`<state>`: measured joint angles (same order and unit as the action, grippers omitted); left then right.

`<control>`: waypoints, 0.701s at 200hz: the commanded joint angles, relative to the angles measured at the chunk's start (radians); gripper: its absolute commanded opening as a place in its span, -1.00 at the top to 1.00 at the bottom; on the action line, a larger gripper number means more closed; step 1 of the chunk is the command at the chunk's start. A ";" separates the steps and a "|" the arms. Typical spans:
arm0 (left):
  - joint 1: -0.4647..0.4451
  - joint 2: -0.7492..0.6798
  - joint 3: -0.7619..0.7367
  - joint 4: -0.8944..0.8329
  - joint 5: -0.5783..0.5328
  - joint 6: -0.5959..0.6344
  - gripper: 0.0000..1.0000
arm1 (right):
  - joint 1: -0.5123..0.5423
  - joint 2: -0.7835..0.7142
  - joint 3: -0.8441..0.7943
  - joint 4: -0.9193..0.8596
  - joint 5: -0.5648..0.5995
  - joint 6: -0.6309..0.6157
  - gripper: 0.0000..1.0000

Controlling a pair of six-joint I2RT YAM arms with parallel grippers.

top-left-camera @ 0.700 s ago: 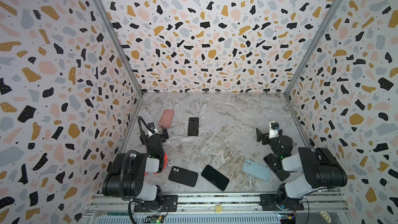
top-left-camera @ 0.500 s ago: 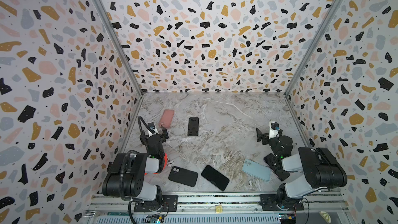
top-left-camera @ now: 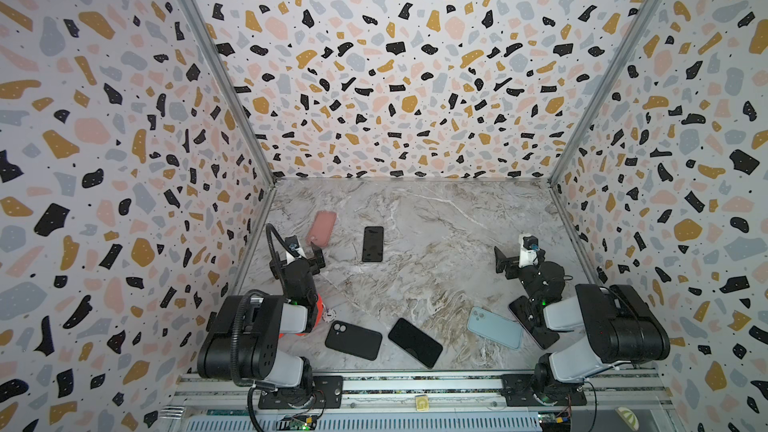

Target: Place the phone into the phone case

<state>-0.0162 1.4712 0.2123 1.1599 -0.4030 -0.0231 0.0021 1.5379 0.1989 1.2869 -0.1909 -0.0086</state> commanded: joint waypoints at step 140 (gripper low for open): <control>-0.007 -0.012 0.002 0.050 -0.019 -0.004 -1.00 | 0.002 -0.016 0.001 0.023 -0.008 0.000 -0.98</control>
<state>-0.0181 1.4712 0.2123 1.1599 -0.4053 -0.0231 0.0021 1.5379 0.1989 1.2873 -0.1909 -0.0086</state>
